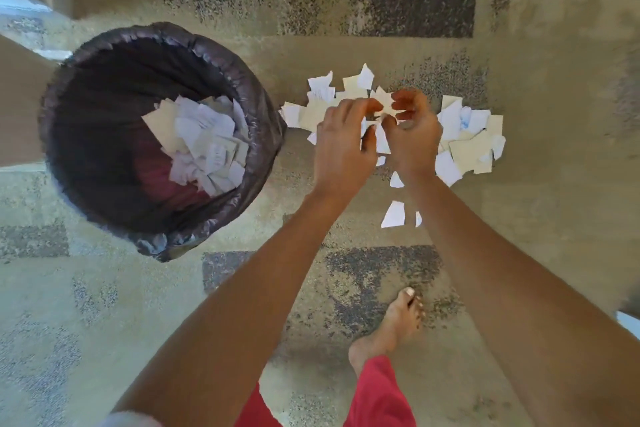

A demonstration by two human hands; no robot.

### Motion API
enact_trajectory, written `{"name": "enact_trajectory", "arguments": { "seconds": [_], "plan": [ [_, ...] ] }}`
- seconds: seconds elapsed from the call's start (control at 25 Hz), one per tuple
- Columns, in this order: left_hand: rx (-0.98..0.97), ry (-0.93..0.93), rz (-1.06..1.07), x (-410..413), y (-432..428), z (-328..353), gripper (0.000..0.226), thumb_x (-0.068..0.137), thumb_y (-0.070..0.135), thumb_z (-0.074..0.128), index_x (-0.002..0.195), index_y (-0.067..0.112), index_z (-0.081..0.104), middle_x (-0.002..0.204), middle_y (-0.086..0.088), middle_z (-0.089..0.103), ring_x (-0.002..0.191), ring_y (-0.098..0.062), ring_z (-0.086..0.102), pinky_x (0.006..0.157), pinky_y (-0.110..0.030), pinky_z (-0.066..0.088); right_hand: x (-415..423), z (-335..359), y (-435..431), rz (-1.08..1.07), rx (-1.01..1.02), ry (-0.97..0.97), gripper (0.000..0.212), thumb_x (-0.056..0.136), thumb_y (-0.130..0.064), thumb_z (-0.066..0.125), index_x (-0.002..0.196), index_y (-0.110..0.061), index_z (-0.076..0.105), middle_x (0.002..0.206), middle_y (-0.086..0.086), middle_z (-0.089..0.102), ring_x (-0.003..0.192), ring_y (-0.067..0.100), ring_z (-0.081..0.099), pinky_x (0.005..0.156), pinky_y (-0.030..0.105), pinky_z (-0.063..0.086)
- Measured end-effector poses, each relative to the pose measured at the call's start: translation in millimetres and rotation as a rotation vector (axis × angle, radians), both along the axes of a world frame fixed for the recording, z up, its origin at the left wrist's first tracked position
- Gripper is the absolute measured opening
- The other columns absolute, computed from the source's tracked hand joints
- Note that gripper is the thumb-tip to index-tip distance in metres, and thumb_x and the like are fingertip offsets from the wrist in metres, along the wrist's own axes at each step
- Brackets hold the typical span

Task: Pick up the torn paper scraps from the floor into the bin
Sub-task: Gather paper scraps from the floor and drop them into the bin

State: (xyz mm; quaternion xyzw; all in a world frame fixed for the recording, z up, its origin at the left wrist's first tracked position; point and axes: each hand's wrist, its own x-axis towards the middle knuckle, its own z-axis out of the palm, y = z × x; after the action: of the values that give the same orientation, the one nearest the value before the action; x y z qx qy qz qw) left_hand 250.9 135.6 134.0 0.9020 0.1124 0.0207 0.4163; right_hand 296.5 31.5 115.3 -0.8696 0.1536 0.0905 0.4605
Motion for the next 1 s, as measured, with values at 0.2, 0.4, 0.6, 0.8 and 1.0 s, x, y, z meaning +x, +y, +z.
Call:
{"name": "enact_trajectory", "arguments": {
  "seconds": [0.2,0.4,0.6,0.8,1.0],
  "plan": [
    [0.123,0.532,0.152,22.3,6.7,-109.3,0.063,0.083,0.034,0.073,0.134,0.015,0.042,0.138,-0.012,0.045,0.126,-0.032,0.041,0.1,-0.046,0.041,24.6,-79.9,-49.8,0.412,-0.36,0.152,0.056,0.069,-0.028,0.075,0.121,-0.021,0.054,0.119,0.01,0.056,0.112,0.03,0.051,0.09,0.044,0.049],
    [0.434,0.586,0.026,49.5,49.0,-167.7,0.09,0.073,0.044,0.08,0.139,0.007,0.033,0.145,-0.016,0.034,0.132,-0.037,0.034,0.103,-0.047,0.037,55.5,-122.9,-39.6,0.878,-0.688,0.311,0.103,0.064,-0.04,0.084,0.146,-0.027,0.023,0.15,0.013,0.023,0.139,0.037,0.018,0.103,0.051,0.04],
    [0.457,0.728,-0.055,84.7,56.2,-187.1,0.132,0.061,0.05,0.086,0.154,0.018,-0.003,0.162,-0.014,-0.006,0.146,-0.044,0.001,0.112,-0.061,0.02,92.1,-150.1,2.0,1.116,-0.844,0.329,0.134,0.053,-0.042,0.09,0.149,-0.035,-0.002,0.159,0.009,-0.011,0.145,0.041,-0.009,0.099,0.074,0.03],
    [0.284,0.837,-0.084,98.4,61.4,-197.0,0.133,0.06,0.056,0.084,0.153,0.032,-0.008,0.159,-0.003,-0.028,0.142,-0.046,-0.023,0.108,-0.074,0.011,122.8,-155.8,13.6,1.194,-0.913,0.386,0.141,0.043,-0.06,0.088,0.146,-0.047,-0.008,0.16,-0.001,-0.019,0.144,0.043,-0.015,0.099,0.079,0.024],
    [0.355,0.73,-0.116,66.4,45.3,-195.6,0.095,0.075,0.063,0.069,0.15,0.04,0.016,0.162,0.0,-0.013,0.147,-0.04,-0.011,0.112,-0.067,0.015,91.5,-161.6,1.1,1.173,-0.788,0.386,0.131,0.039,-0.064,0.087,0.144,-0.047,0.011,0.159,0.004,-0.012,0.143,0.047,-0.011,0.099,0.075,0.031]
  ]
}}
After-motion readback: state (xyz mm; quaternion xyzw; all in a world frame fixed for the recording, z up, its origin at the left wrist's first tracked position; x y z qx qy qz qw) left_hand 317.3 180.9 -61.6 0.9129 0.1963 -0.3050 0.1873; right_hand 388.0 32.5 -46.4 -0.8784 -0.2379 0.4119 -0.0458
